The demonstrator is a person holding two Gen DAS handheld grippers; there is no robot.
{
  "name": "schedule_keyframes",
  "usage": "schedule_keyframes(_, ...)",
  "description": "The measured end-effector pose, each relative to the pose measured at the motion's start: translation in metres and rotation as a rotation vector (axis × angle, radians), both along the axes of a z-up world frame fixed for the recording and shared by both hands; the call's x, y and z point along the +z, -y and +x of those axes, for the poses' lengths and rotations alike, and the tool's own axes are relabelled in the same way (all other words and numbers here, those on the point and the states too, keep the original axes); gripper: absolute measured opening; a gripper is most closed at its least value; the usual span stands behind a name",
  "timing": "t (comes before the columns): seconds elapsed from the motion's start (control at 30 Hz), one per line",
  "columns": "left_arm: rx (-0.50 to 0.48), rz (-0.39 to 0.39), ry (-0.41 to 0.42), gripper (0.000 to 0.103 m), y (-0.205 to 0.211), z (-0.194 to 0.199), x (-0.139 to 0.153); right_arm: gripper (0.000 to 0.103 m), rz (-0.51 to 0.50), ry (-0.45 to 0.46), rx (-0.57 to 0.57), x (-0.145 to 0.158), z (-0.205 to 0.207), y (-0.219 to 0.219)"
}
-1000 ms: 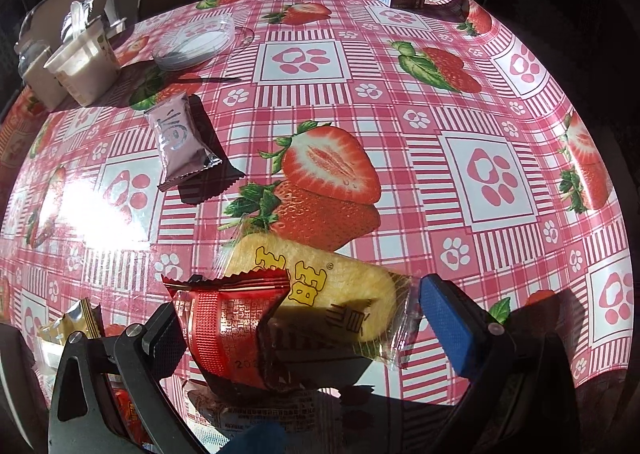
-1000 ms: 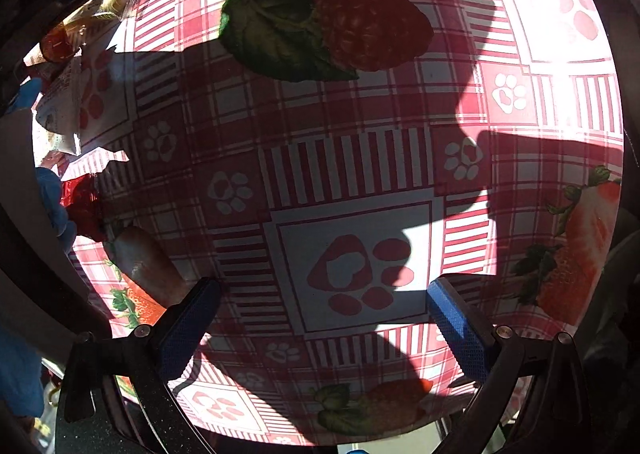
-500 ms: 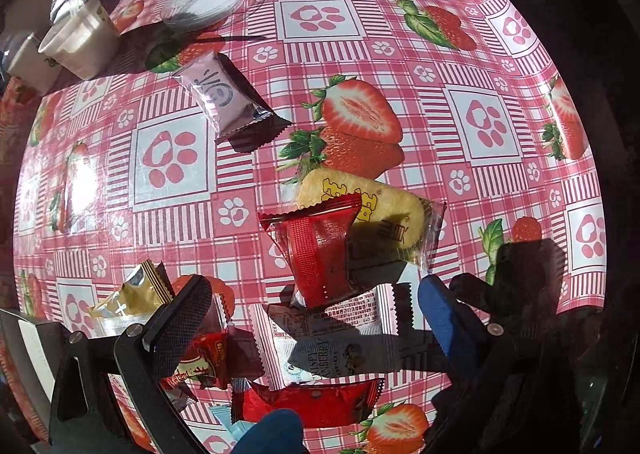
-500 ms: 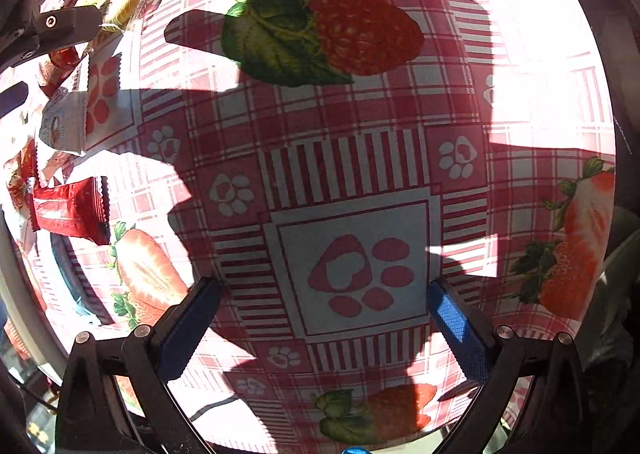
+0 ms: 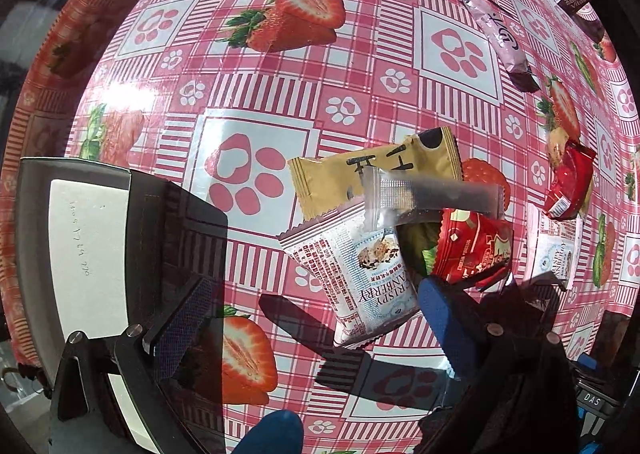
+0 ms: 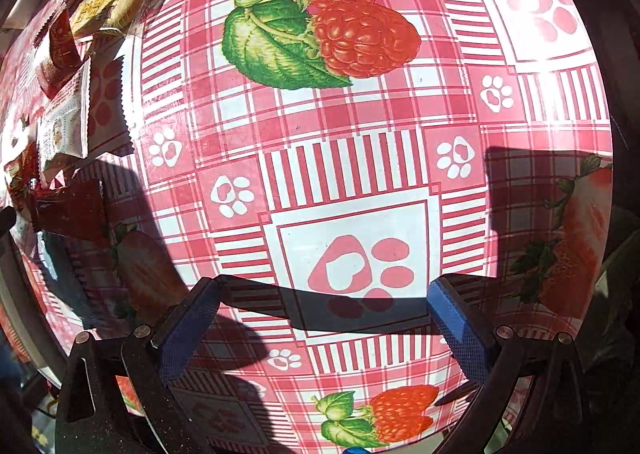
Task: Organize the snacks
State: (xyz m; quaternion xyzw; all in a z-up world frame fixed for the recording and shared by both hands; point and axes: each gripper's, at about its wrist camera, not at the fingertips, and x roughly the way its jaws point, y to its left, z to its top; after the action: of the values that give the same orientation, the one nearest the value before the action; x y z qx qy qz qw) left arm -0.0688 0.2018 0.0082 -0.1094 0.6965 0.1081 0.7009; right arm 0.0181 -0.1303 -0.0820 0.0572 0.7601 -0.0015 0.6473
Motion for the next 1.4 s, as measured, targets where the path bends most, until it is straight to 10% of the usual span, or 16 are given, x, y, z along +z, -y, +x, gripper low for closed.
schedule_keyframes(0.43, -0.008, 0.014, 0.008, 0.103, -0.017, 0.017, -0.037, 0.103, 0.006, 0.027, 0.024, 0.014, -0.007, -0.016)
schedule_keyframes(0.73, -0.044, -0.017, -0.073, 0.103, -0.01, 0.032, -0.037, 0.103, 0.07, 0.238, 0.503, 0.056, 0.002, -0.148)
schedule_keyframes(0.93, -0.136, -0.019, -0.06, 0.091, 0.004, 0.037, -0.031, 0.059, 0.076, 0.215, 0.555, 0.061, -0.013, -0.176)
schedule_keyframes(1.0, -0.165, -0.012, -0.038, 0.077, 0.009, 0.036, -0.021, 0.027, 0.067, 0.186, 0.55, 0.054, -0.003, -0.177)
schedule_keyframes(1.1, -0.235, -0.003, -0.02, 0.046, 0.02, 0.031, -0.011, 0.025, 0.058, 0.135, 0.473, 0.052, -0.002, -0.163)
schedule_keyframes(1.4, -0.386, -0.017, -0.045, 0.048, 0.033, -0.032, -0.008, 0.025, 0.15, -0.004, 0.194, 0.055, -0.096, -0.092)
